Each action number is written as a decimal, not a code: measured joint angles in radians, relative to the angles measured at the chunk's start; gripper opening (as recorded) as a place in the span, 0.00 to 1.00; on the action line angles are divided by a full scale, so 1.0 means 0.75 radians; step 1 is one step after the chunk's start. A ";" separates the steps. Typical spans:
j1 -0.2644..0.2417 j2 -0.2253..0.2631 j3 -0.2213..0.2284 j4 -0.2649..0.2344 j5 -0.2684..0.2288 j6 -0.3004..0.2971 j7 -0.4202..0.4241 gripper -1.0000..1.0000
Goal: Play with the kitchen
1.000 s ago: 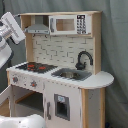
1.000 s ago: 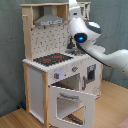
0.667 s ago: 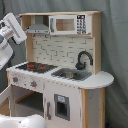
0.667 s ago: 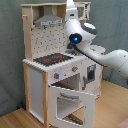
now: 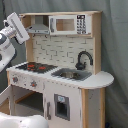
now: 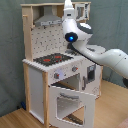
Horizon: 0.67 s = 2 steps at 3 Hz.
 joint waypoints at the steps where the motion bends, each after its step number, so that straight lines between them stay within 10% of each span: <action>1: -0.075 0.011 0.000 0.069 0.062 -0.030 0.026 0.00; 2: -0.163 0.029 0.001 0.125 0.154 -0.042 0.042 0.00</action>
